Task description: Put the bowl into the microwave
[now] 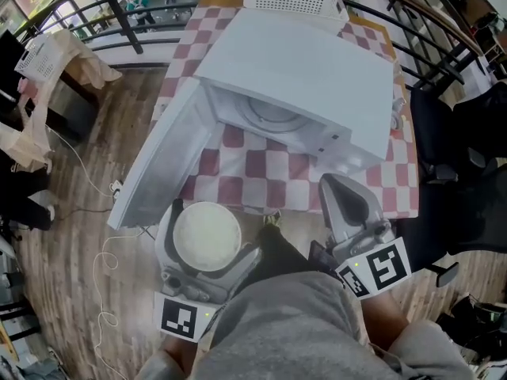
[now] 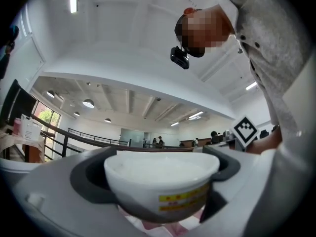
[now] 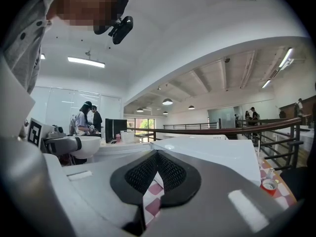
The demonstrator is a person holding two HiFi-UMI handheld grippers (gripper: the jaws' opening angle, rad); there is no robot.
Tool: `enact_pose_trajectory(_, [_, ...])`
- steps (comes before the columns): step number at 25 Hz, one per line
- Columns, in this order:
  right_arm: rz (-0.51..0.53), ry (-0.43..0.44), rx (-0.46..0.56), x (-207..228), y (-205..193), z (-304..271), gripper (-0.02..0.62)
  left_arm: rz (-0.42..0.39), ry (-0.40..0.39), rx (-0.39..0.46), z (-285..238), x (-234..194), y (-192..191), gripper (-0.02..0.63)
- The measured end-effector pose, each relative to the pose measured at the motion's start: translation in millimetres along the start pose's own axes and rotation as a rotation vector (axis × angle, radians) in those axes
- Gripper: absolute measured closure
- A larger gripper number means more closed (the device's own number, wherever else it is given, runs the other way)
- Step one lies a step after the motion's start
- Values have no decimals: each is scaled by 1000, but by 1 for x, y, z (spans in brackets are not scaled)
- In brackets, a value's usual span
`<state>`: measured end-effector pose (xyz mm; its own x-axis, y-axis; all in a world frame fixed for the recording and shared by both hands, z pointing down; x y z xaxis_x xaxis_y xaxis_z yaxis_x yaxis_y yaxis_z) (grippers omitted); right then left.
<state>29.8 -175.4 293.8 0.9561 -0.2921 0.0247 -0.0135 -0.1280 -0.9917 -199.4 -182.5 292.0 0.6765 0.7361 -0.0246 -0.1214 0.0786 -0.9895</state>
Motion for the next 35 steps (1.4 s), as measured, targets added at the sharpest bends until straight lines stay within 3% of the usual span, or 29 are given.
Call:
enact_pose_trajectory(14, [-20,-22,17,34,10,-43,597,-12,-60,-19,-64,-27,-15,64])
enact_pose_trajectory(26, [-45,-29,18,52,16,-88,597,46,-148,-157,-139,-57,-75,64])
enact_pose_trajectory(31, [-57,-41,21,58,16,-95,597,42,-169,-186,-164,-63,-100,63])
enact_pose_trajectory(35, [-83,-55,34,65,15,-96,597,15,-213,-275,-183,-61,-131,64])
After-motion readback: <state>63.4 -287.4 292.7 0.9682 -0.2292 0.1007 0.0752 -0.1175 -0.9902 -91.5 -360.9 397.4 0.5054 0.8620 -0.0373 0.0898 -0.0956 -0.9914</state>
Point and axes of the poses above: the fingertips, and each gripper's own axes: z backward along the fingers, x to its right, y out of its top, the point moved 6 cm from there along z, backward along the fingers
